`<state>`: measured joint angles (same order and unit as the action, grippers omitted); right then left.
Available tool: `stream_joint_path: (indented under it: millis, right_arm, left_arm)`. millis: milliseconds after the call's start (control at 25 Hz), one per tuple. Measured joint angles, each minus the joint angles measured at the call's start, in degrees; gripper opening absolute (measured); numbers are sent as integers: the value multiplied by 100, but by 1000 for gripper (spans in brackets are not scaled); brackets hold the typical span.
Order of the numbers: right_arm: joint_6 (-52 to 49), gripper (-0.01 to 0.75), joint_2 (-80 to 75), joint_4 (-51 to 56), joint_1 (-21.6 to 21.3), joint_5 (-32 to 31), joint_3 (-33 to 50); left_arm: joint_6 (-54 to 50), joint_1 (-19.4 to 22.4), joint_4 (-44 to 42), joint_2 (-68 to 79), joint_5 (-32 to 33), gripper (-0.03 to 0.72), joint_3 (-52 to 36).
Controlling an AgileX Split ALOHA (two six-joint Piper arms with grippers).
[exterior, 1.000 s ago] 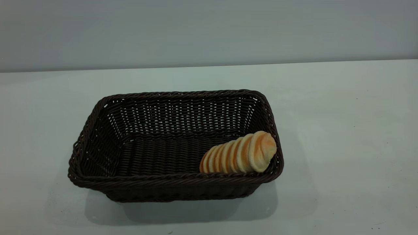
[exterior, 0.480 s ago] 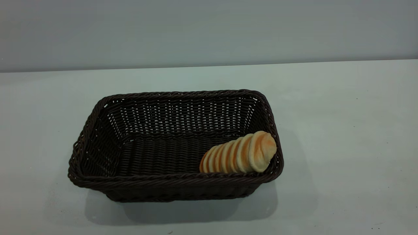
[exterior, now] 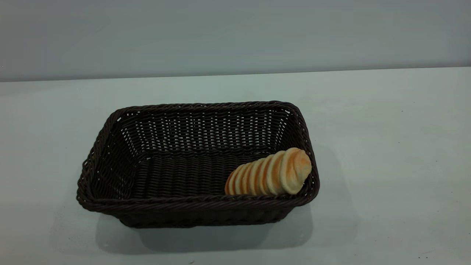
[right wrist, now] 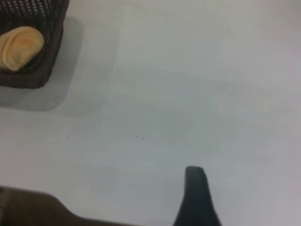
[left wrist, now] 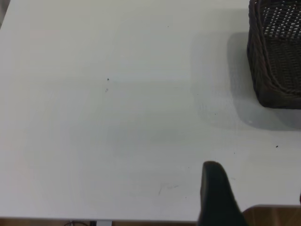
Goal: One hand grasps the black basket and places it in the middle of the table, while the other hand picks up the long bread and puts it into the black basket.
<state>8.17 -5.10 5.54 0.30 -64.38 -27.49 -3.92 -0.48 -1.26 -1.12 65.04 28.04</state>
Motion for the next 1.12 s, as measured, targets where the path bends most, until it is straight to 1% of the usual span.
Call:
stream_joint_path:
  millis: [1120]
  right_arm:
    - [0,543,0,69,-18,0,0]
  left_arm:
    - [0,0,0,0,0,482,0]
